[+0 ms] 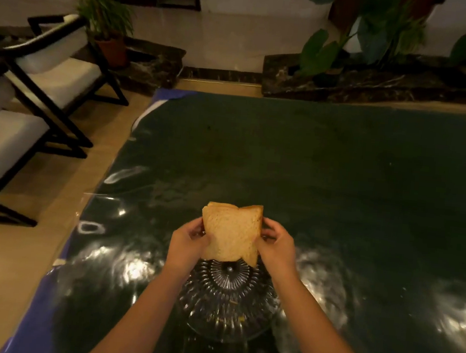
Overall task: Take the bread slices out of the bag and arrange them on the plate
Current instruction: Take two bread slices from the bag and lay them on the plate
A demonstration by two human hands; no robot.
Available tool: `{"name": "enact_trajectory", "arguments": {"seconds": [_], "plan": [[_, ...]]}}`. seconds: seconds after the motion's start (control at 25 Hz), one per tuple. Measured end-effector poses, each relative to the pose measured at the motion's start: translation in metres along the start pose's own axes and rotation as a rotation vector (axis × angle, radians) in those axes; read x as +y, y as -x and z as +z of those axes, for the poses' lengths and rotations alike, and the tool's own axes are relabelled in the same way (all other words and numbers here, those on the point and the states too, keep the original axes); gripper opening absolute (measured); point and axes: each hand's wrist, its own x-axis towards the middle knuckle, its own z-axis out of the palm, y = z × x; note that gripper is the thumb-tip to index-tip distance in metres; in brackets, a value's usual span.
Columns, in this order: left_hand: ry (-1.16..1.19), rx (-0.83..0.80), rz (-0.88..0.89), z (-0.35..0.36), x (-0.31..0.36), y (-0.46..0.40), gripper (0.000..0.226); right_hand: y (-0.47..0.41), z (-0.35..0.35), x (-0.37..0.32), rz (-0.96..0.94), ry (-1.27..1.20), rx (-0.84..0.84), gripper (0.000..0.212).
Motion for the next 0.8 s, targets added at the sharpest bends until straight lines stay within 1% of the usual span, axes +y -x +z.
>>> {"name": "enact_trajectory", "arguments": {"seconds": [0.24, 0.36, 0.44, 0.52, 0.6, 0.72, 0.8], "plan": [[-0.146, -0.058, 0.104, 0.005, -0.015, -0.022, 0.042, -0.012, 0.018, 0.013, -0.011, 0.116, 0.099, 0.043], [-0.200, -0.045, 0.166, 0.007, -0.020, -0.028, 0.038, -0.014, 0.022, 0.014, -0.014, 0.159, 0.130, 0.040], [-0.293, -0.012, 0.217, 0.008, -0.022, -0.032, 0.032, -0.014, 0.023, 0.015, 0.001, 0.178, 0.149, 0.037], [-0.379, 0.030, 0.233, 0.010, -0.021, -0.035, 0.025, -0.014, 0.023, 0.014, 0.012, 0.204, 0.166, 0.033], [-0.412, 0.035, 0.237, 0.011, -0.019, -0.033, 0.020, -0.013, 0.024, 0.013, 0.007, 0.227, 0.197, 0.028], [-0.436, 0.025, 0.277, 0.011, -0.019, -0.029, 0.023, -0.008, 0.027, 0.008, -0.015, 0.235, 0.252, 0.023], [-0.434, 0.042, 0.289, 0.008, -0.017, -0.026, 0.030, -0.005, 0.027, 0.003, 0.009, 0.189, 0.242, 0.026]]}}
